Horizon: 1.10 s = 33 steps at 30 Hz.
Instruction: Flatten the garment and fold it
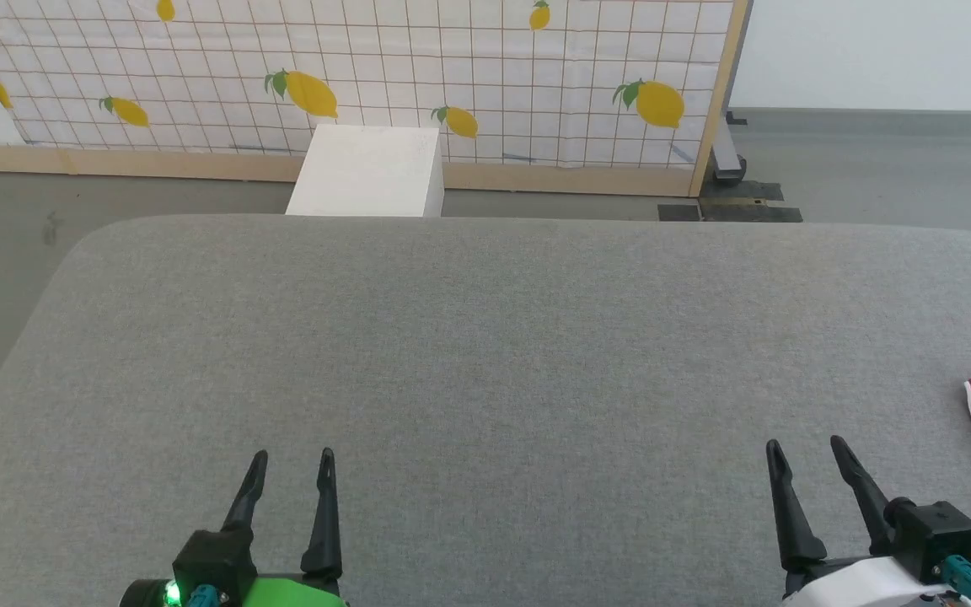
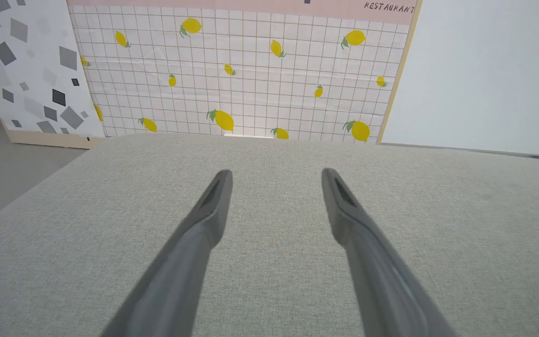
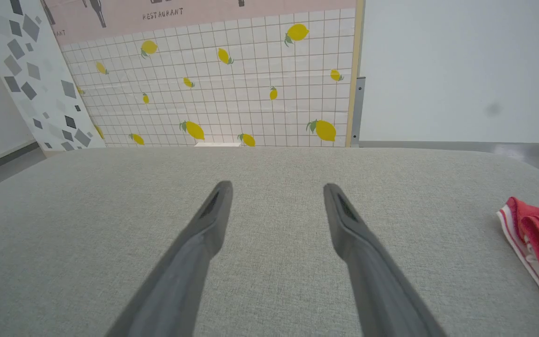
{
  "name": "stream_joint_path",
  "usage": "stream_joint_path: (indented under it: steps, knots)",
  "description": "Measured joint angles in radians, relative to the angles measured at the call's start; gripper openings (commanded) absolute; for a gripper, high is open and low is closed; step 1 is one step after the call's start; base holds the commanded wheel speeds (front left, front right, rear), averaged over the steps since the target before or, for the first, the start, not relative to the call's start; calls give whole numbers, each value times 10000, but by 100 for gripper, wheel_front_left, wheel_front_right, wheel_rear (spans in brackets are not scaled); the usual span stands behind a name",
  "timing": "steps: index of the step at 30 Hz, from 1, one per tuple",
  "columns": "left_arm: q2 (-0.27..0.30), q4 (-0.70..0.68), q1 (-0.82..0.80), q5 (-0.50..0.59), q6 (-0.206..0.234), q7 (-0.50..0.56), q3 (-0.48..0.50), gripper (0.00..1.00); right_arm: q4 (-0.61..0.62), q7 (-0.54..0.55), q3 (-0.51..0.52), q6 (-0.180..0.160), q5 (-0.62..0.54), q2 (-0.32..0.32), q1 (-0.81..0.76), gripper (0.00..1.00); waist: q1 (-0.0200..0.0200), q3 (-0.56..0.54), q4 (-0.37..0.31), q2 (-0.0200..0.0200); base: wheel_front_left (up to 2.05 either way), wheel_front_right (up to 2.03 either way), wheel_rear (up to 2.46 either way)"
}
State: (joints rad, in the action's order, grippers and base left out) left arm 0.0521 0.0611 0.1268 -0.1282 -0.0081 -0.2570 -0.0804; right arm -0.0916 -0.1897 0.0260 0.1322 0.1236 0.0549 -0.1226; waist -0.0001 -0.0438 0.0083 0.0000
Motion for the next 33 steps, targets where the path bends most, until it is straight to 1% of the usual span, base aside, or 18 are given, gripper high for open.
stream_joint_path:
  steps: [1,20,33]
  knots:
    - [4,-2,-3,0,2,4,-2,0,-6,12,0,2,2,-2,-1,0,0,-1,-5,0,0,0,0]
    - [12,-46,-38,10,2,270,56,0,50,240,0,2,-35,-2,8,0,0,50,-15,0,0,0,0]
    - [12,-92,-97,228,2,575,134,0,130,418,-25,2,-184,-2,104,0,0,99,-23,0,0,0,0]
